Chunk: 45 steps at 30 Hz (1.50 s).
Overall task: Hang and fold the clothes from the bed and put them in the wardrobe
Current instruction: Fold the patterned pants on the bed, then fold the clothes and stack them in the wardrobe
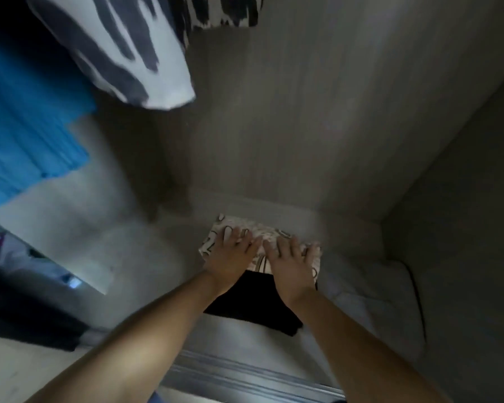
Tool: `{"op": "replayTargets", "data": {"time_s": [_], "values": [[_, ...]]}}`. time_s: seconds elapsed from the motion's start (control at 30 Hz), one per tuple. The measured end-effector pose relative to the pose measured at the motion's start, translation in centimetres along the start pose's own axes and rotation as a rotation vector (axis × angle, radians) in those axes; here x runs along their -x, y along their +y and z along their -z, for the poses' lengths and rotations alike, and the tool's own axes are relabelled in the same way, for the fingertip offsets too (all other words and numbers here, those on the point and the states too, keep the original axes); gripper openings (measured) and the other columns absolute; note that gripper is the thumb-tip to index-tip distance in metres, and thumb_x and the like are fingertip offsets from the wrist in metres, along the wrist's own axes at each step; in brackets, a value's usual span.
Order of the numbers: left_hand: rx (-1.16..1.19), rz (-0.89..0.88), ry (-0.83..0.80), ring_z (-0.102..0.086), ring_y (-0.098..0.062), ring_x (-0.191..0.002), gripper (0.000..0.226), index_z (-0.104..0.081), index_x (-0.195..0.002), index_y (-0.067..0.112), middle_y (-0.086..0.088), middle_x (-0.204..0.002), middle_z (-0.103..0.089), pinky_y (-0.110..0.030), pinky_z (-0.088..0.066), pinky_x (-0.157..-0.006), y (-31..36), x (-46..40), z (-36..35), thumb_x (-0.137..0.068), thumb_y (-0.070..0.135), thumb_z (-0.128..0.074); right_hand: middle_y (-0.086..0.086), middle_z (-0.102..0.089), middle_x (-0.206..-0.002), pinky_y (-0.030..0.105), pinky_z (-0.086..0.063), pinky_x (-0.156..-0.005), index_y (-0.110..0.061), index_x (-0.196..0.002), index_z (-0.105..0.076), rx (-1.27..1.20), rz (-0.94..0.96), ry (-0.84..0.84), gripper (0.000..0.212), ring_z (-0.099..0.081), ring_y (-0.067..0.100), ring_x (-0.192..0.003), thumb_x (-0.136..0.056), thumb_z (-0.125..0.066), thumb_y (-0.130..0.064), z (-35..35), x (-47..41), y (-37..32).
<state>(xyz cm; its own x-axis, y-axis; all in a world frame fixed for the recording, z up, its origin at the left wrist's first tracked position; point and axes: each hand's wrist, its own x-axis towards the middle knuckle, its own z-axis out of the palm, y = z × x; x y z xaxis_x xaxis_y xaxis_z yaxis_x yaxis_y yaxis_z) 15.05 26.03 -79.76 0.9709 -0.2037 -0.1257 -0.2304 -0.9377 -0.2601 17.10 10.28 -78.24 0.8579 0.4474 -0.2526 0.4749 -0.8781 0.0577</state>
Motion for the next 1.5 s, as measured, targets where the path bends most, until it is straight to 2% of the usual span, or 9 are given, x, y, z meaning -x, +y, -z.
{"op": "replayTargets", "data": {"time_s": [0.1,0.17,0.27,0.4,0.5,0.67,0.97,1.13,1.5], "values": [[0.052,-0.035,-0.121,-0.050,-0.043,-0.124,0.064,-0.053,-0.136,0.012,-0.015,-0.139,-0.051,-0.064,-0.042,-0.092,1.6,-0.2,-5.0,-0.079,0.008,-0.024,0.015,0.017,-0.159,0.072,0.011,-0.106,-0.026,-0.152,0.010,-0.005,-0.018,-0.138,0.078,0.022,0.046,-0.141,-0.096,-0.041,-0.008,-5.9,-0.7,-0.6],[0.141,-0.098,-0.232,0.006,-0.036,-0.144,0.067,-0.005,-0.153,0.019,-0.009,-0.158,0.010,-0.065,-0.012,-0.110,2.4,0.7,-8.7,-0.092,0.005,-0.028,0.013,0.033,-0.153,0.069,0.013,-0.107,-0.030,-0.150,0.018,-0.079,0.008,-0.296,0.081,0.033,0.043,-0.136,-0.097,-0.042,-0.022,-8.8,-0.5,-0.4],[0.331,-0.107,-0.475,0.041,-0.021,-0.127,0.094,0.022,-0.145,0.038,0.006,-0.141,0.044,-0.059,0.008,-0.112,2.0,2.0,-9.9,-0.089,0.012,-0.049,0.004,0.044,-0.145,0.064,0.020,-0.107,-0.034,-0.149,0.020,-0.146,0.089,-0.437,0.088,0.040,0.039,-0.133,-0.092,-0.044,-0.057,-9.8,-0.8,0.3],[0.372,-0.107,-0.552,0.028,-0.025,-0.142,0.085,0.012,-0.150,0.037,0.002,-0.154,0.031,-0.059,0.007,-0.114,1.2,2.0,-6.8,-0.092,0.028,-0.050,0.006,0.027,-0.156,0.060,0.010,-0.112,-0.035,-0.152,0.005,-0.177,0.086,-0.447,0.077,0.027,0.037,-0.141,-0.094,-0.039,-0.059,-7.3,-1.0,1.2],[0.351,-0.096,-0.447,0.000,-0.027,-0.148,0.067,-0.008,-0.153,0.028,-0.008,-0.160,-0.003,-0.054,-0.005,-0.116,0.8,2.9,-1.4,-0.097,0.028,-0.044,0.007,-0.003,-0.161,0.052,-0.010,-0.117,-0.028,-0.154,-0.009,-0.257,0.015,-0.375,0.061,0.001,0.030,-0.148,-0.100,-0.036,-0.042,-2.8,1.0,1.6],[0.376,-0.029,-0.209,-0.040,-0.027,-0.129,0.046,-0.036,-0.143,0.014,-0.010,-0.142,-0.041,-0.037,-0.037,-0.102,-1.1,4.6,11.6,-0.098,0.024,-0.040,0.015,-0.052,-0.137,0.034,-0.045,-0.091,-0.016,-0.152,-0.021,-0.330,-0.097,-0.261,0.053,-0.054,0.029,-0.119,-0.103,-0.034,-0.032,9.6,6.0,2.5],[0.528,-0.050,-0.020,-0.065,-0.028,-0.092,0.025,-0.060,-0.107,0.013,-0.010,-0.102,-0.067,-0.034,-0.049,-0.073,-3.8,7.4,35.8,-0.096,0.019,-0.038,0.013,-0.065,-0.118,0.035,-0.050,-0.086,-0.014,-0.118,-0.060,-0.276,-0.128,-0.111,0.044,-0.061,0.030,-0.110,-0.102,-0.028,-0.040,31.6,15.3,4.4],[0.476,-0.165,0.032,-0.062,-0.030,-0.100,0.028,-0.059,-0.114,0.013,-0.011,-0.113,-0.065,-0.030,-0.036,-0.068,-4.9,8.7,47.1,-0.099,0.022,-0.038,0.014,-0.067,-0.113,0.037,-0.050,-0.082,-0.015,-0.109,-0.062,-0.303,-0.239,-0.056,0.042,-0.062,0.033,-0.106,-0.101,-0.031,-0.041,40.4,20.8,7.0],[0.328,-0.499,0.045,-0.063,-0.031,-0.091,0.033,-0.064,-0.096,0.016,-0.008,-0.098,-0.067,-0.029,-0.041,-0.067,2.2,13.3,60.4,-0.099,0.033,-0.036,0.011,-0.065,-0.117,0.033,-0.047,-0.083,-0.017,-0.110,-0.065,-0.399,-0.628,0.074,0.041,-0.060,0.032,-0.108,-0.101,-0.031,-0.039,47.1,38.3,9.2]]}}
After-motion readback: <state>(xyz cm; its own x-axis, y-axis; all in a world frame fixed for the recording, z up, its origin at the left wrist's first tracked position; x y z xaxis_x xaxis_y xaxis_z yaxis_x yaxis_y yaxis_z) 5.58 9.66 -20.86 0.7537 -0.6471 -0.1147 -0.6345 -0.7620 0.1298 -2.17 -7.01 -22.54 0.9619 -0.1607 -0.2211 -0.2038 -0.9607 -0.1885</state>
